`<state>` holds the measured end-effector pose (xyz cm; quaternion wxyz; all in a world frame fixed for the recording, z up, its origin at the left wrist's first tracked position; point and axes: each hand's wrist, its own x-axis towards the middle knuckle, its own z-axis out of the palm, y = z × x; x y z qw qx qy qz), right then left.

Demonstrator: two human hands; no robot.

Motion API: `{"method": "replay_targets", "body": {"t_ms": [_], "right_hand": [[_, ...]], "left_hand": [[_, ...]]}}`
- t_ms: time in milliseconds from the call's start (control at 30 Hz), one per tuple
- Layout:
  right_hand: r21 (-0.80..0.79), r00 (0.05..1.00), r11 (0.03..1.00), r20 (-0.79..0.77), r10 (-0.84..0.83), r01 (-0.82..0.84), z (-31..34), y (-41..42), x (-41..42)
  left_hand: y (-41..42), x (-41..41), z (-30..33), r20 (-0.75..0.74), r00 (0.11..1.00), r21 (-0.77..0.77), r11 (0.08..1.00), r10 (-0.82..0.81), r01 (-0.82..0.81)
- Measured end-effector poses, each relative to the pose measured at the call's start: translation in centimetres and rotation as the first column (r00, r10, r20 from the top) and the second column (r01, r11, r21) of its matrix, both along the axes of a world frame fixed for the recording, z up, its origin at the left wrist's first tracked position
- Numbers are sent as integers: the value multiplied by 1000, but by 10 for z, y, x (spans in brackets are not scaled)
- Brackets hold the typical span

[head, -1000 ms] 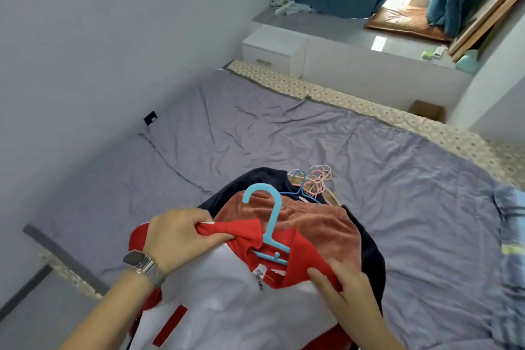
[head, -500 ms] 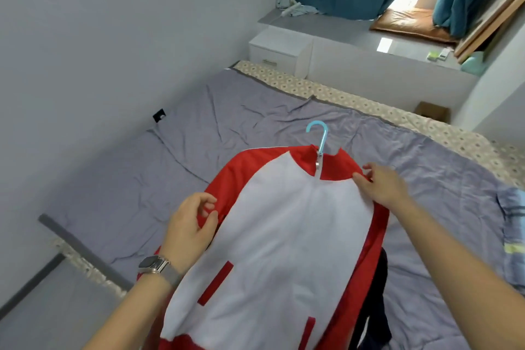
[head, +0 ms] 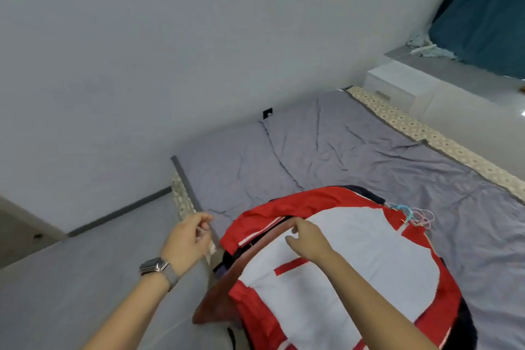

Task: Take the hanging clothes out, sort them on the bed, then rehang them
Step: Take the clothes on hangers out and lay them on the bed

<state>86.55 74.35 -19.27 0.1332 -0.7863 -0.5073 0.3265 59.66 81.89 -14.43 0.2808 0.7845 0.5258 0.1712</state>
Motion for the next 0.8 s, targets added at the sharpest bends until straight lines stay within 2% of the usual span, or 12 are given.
{"method": "replay_targets", "body": {"t_ms": [133,233,333,467,567,700,800], "right_hand": [[108,966,960,6,258,-258,37,36,-99],[152,876,865,22,481,-479,64,45,-209],[210,749,730,16,662,-650,85,28,-329],[235,508,490,16,861,-839,106,-26,-489],[253,311,301,3,950,-920,113,-83,-597],[274,76,80,-25,997,-958,120,-159,-718],[298,-68,-54,-36,997,-953,121,-205,-795]], "left_hand": [[-28,-120,14,-98,976,-49,978,197,-202],[-83,-229,33,-114,910,-28,915,398,-403],[-156,-330,54,-76,798,6,800,598,-600],[-278,-451,70,-60,585,32,587,809,-809],[-381,-521,78,-53,383,32,384,922,-923],[-492,-582,85,-7,97,22,97,995,-995],[-541,-611,82,22,-67,8,-67,998,-998]]}}
